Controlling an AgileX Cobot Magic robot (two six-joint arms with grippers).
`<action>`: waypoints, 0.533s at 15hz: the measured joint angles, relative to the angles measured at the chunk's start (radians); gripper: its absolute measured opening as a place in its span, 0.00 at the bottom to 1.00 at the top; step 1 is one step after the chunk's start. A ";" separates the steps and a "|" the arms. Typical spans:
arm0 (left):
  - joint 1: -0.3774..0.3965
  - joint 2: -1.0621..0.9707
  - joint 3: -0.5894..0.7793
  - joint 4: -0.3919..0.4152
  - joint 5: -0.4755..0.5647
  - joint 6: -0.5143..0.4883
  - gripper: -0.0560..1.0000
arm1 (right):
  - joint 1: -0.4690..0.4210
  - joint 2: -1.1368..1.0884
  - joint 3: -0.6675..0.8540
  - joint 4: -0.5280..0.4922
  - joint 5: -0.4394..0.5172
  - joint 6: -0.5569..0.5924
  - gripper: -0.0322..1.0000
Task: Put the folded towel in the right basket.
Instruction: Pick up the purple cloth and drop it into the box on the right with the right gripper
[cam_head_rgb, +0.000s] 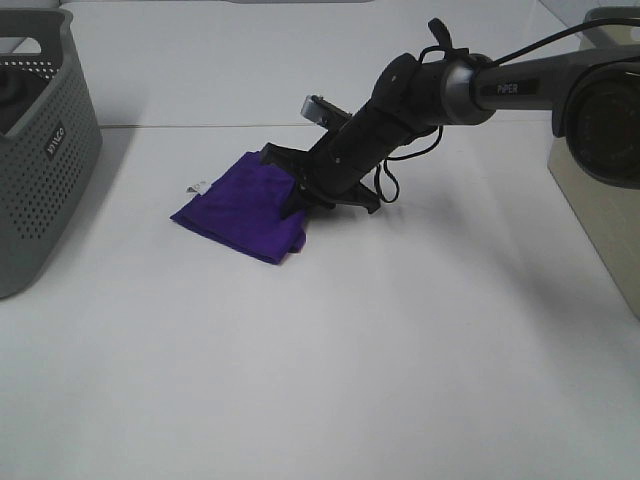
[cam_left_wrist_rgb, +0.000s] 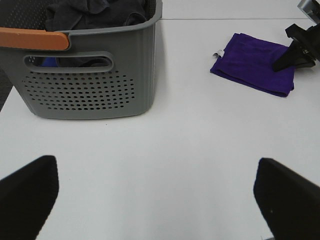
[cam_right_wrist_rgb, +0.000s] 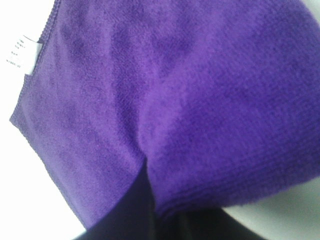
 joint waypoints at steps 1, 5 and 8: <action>0.000 0.000 0.000 0.000 0.000 0.000 0.99 | -0.001 -0.011 0.000 -0.003 0.002 0.000 0.07; 0.000 0.000 0.000 0.000 0.000 0.000 0.99 | -0.052 -0.125 0.033 -0.083 0.149 -0.047 0.07; 0.000 0.000 0.000 0.000 0.000 0.000 0.99 | -0.179 -0.393 0.032 -0.081 0.252 -0.080 0.07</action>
